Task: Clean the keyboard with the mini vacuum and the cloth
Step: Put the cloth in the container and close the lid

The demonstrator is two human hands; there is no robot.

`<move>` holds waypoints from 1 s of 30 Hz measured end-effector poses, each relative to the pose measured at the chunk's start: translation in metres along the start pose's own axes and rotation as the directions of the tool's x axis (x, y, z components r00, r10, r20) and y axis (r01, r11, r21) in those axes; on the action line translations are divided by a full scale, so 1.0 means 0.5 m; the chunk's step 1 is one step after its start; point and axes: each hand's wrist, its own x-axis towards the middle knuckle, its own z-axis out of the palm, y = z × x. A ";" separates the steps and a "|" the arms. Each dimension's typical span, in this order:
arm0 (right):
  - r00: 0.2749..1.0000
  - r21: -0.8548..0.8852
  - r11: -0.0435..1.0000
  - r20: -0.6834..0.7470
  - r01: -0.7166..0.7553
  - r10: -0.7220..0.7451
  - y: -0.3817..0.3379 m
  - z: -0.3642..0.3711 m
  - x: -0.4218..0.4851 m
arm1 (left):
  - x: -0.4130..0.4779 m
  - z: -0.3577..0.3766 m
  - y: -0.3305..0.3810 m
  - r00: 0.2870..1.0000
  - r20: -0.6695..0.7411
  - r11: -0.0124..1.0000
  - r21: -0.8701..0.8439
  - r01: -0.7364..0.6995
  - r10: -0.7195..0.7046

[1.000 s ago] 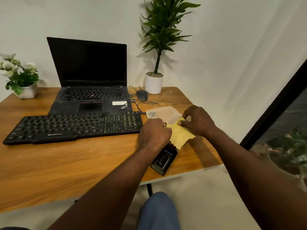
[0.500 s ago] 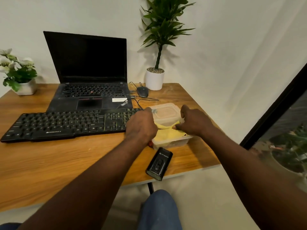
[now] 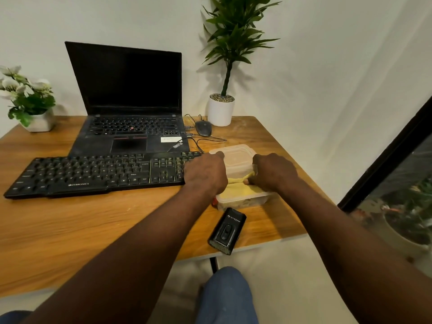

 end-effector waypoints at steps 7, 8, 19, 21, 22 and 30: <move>0.963 0.362 0.932 0.260 -0.037 -0.063 0.024 -0.018 -0.019 | -0.010 -0.006 -0.008 0.991 0.042 0.992 -0.007 -0.125 0.125; 0.957 0.325 0.946 0.279 -0.015 -0.081 0.021 -0.015 -0.023 | -0.011 -0.002 -0.008 0.989 0.084 0.990 0.063 -0.125 0.120; 0.988 0.360 0.925 0.138 -0.117 0.072 0.011 -0.018 -0.073 | -0.070 -0.034 -0.034 0.991 0.016 0.988 -0.080 -0.135 0.136; 0.991 0.364 0.931 -0.104 -0.043 0.087 0.010 -0.017 -0.116 | -0.124 -0.042 -0.042 0.976 -0.157 0.973 -0.155 -0.172 0.148; 0.968 0.346 0.938 -0.243 0.030 0.058 0.010 -0.015 -0.142 | -0.157 -0.046 -0.043 0.965 -0.200 0.964 -0.172 -0.204 0.168; 0.876 0.219 0.849 -0.074 0.481 -0.477 -0.025 -0.030 -0.241 | -0.280 0.002 -0.023 0.983 0.101 0.988 -0.024 -0.153 0.155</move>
